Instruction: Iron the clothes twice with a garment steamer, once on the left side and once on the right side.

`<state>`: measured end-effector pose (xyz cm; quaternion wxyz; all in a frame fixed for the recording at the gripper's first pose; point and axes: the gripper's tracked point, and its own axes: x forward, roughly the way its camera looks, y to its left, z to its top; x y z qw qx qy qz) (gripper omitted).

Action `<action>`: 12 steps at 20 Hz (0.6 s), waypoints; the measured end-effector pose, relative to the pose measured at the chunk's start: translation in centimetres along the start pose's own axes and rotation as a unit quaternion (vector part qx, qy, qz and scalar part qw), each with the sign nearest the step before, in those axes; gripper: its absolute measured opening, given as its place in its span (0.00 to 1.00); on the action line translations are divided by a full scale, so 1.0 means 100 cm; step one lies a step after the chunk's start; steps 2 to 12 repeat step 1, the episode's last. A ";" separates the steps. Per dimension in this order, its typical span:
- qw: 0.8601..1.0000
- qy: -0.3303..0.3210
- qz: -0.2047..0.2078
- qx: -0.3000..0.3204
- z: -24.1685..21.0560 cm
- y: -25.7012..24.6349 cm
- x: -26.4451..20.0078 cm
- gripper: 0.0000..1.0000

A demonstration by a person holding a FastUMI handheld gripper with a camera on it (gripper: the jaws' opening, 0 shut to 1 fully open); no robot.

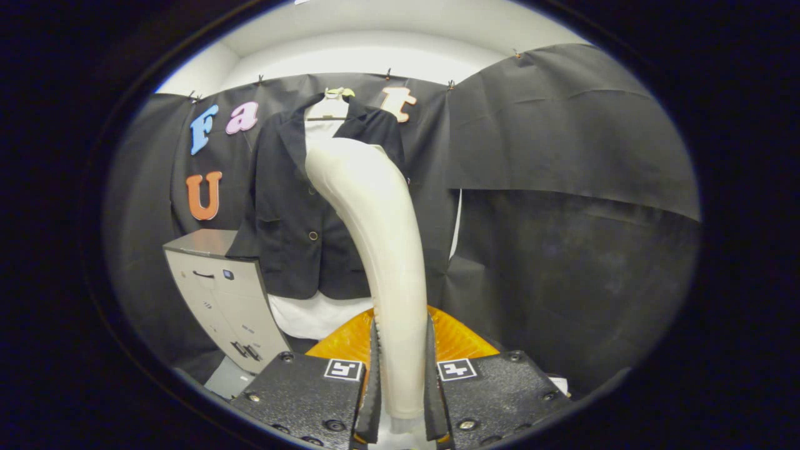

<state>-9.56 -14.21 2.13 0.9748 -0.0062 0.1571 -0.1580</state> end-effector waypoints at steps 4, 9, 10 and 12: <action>1.000 -0.001 0.006 0.001 0.000 -0.001 -0.001 0.30; 1.000 -0.001 0.006 0.001 0.000 -0.001 -0.001 0.30; 1.000 -0.001 0.006 0.001 0.000 -0.001 -0.001 0.30; 1.000 -0.001 0.006 0.001 0.000 -0.001 -0.001 0.30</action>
